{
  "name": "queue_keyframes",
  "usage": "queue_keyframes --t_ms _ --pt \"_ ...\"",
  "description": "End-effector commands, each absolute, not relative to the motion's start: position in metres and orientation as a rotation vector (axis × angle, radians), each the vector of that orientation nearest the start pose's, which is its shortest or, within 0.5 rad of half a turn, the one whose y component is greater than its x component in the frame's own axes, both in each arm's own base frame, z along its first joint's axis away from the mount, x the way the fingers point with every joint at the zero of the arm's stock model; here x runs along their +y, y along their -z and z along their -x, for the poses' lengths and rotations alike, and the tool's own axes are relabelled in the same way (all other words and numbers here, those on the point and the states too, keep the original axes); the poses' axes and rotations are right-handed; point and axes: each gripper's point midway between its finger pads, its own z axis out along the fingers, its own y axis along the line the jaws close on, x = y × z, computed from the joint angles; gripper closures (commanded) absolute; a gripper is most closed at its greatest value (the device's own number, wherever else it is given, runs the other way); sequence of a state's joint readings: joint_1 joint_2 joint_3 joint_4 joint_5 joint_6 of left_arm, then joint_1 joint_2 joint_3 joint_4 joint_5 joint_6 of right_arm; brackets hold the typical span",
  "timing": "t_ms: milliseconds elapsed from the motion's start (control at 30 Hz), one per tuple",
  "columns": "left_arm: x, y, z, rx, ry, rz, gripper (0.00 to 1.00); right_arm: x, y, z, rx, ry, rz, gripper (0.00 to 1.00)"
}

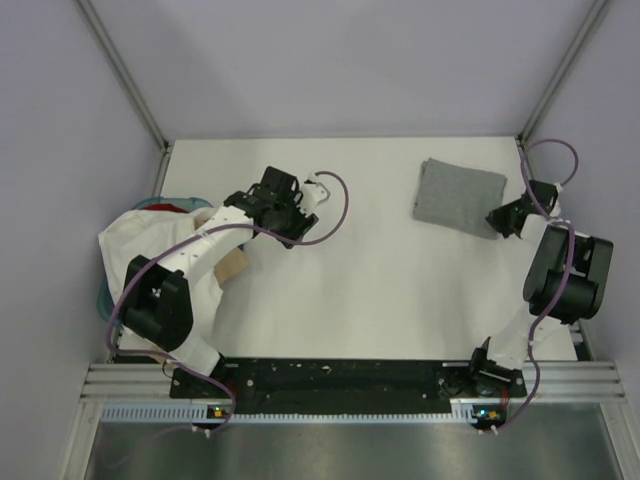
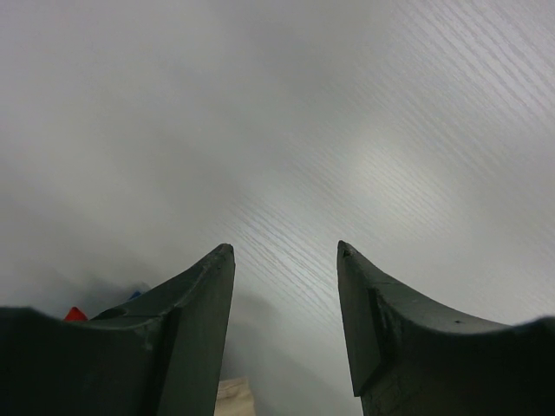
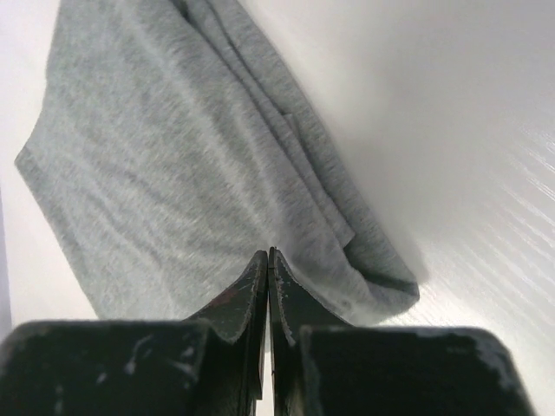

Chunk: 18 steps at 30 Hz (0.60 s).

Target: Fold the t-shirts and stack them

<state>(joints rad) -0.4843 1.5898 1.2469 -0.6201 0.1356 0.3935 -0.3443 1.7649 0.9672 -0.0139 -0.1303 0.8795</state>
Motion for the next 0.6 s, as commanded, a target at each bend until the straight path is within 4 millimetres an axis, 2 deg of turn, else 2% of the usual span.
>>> queue_keyframes --t_ms 0,33,100,233,267,333,400,500,567 --pt "-0.184 -0.154 -0.346 2.178 0.169 -1.103 0.45 -0.099 -0.114 -0.429 1.955 -0.396 -1.128 1.00" --pt "-0.183 -0.155 -0.345 2.178 0.161 -1.102 0.45 -0.097 -0.117 -0.426 1.962 -0.393 -1.102 1.00" --pt "-0.180 -0.159 -0.346 2.162 0.143 -1.107 0.44 -0.092 -0.138 -0.421 1.951 -0.403 -1.018 1.00" --pt "-0.167 -0.169 -0.349 2.145 0.079 -1.086 0.44 -0.066 -0.171 -0.410 1.993 -0.415 -0.789 1.00" --pt "-0.163 -0.170 -0.350 2.145 0.064 -1.081 0.44 -0.052 -0.181 -0.408 2.000 -0.424 -0.689 1.00" --pt "-0.152 -0.175 -0.352 2.150 0.030 -1.053 0.44 -0.020 -0.199 -0.402 2.014 -0.449 -0.458 0.93" --pt "-0.142 -0.179 -0.353 2.155 0.009 -1.016 0.43 0.022 -0.208 -0.391 2.040 -0.443 -0.207 0.77" --pt "-0.124 -0.183 -0.355 2.147 -0.003 -0.906 0.37 0.067 -0.216 -0.371 2.008 -0.415 0.063 0.51" --pt "-0.115 -0.179 -0.351 2.123 0.012 -0.857 0.32 0.088 -0.222 -0.361 1.944 -0.463 0.135 0.22"
